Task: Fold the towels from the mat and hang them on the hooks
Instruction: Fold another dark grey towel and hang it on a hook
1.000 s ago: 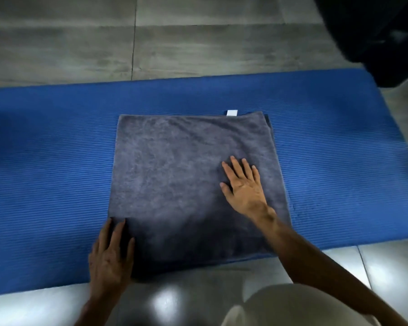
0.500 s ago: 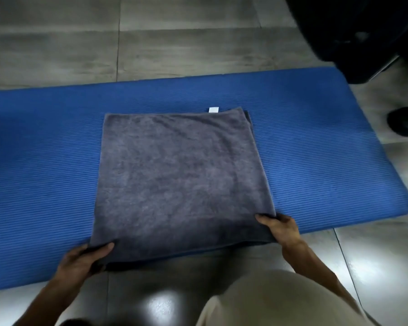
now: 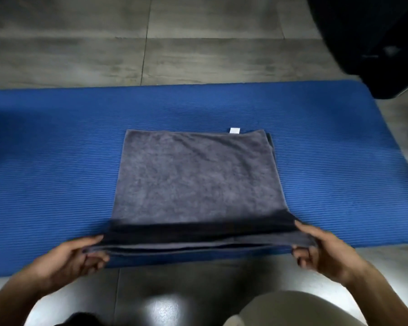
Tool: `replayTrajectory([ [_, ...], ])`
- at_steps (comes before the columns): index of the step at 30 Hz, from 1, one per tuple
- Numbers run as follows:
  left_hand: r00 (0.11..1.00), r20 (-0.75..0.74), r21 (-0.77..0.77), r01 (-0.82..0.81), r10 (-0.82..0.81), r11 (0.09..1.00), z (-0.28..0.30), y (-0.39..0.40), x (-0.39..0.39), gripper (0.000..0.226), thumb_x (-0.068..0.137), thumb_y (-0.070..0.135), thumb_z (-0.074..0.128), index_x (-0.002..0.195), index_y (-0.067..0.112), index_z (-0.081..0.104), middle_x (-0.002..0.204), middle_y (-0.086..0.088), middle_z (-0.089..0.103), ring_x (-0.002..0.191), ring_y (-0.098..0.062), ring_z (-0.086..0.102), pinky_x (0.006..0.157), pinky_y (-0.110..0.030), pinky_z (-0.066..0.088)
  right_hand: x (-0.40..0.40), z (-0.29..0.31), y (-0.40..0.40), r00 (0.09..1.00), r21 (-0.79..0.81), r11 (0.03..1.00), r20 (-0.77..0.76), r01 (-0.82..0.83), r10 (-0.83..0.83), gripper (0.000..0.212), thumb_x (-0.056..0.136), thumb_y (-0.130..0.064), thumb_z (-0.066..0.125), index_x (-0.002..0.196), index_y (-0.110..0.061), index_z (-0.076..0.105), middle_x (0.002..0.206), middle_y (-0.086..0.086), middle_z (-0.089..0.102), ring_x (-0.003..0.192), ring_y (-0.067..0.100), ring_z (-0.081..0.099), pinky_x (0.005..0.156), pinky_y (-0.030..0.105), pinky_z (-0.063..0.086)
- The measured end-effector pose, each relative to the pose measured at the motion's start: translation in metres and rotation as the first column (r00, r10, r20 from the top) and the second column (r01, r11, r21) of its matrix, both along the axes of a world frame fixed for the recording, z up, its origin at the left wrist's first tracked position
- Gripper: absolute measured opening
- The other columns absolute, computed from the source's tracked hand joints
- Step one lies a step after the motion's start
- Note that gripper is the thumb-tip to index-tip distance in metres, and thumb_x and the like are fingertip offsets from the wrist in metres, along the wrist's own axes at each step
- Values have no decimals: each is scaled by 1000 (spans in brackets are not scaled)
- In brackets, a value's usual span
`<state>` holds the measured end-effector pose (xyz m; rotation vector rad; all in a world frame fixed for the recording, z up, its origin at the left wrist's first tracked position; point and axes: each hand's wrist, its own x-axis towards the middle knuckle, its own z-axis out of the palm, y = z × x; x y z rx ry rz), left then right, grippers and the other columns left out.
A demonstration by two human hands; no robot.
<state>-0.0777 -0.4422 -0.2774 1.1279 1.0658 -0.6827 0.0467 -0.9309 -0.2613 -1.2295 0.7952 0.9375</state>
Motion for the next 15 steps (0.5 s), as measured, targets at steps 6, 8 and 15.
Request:
replayTrajectory([
  [6, 904, 229, 8, -372, 361, 928, 0, -14, 77, 29, 101, 36, 34, 98, 16, 55, 79, -16, 74, 75, -24, 72, 71, -29, 59, 79, -16, 46, 956, 125, 949, 19, 288, -293, 32, 91, -38, 52, 81, -10, 63, 85, 9, 75, 70, 22, 73, 54, 28, 57],
  [8, 853, 334, -31, -415, 401, 909, -3, -20, 93, 45, 99, 51, 29, 102, 16, 57, 97, -14, 72, 96, -27, 65, 92, -40, 47, 90, -26, 59, 917, 189, 916, 120, 355, -380, 40, 100, -44, 39, 104, -11, 62, 111, 11, 72, 99, 28, 69, 76, 38, 58],
  [15, 423, 77, 916, 327, -903, 232, -60, -36, 71, 47, 61, 27, 70, 105, 27, 52, 95, -3, 58, 89, -25, 63, 73, -35, 56, 51, -64, 67, 118, -925, 376, 368, -51, 922, 31, 69, -20, 71, 99, -23, 65, 99, -2, 65, 89, 23, 62, 79, 37, 52],
])
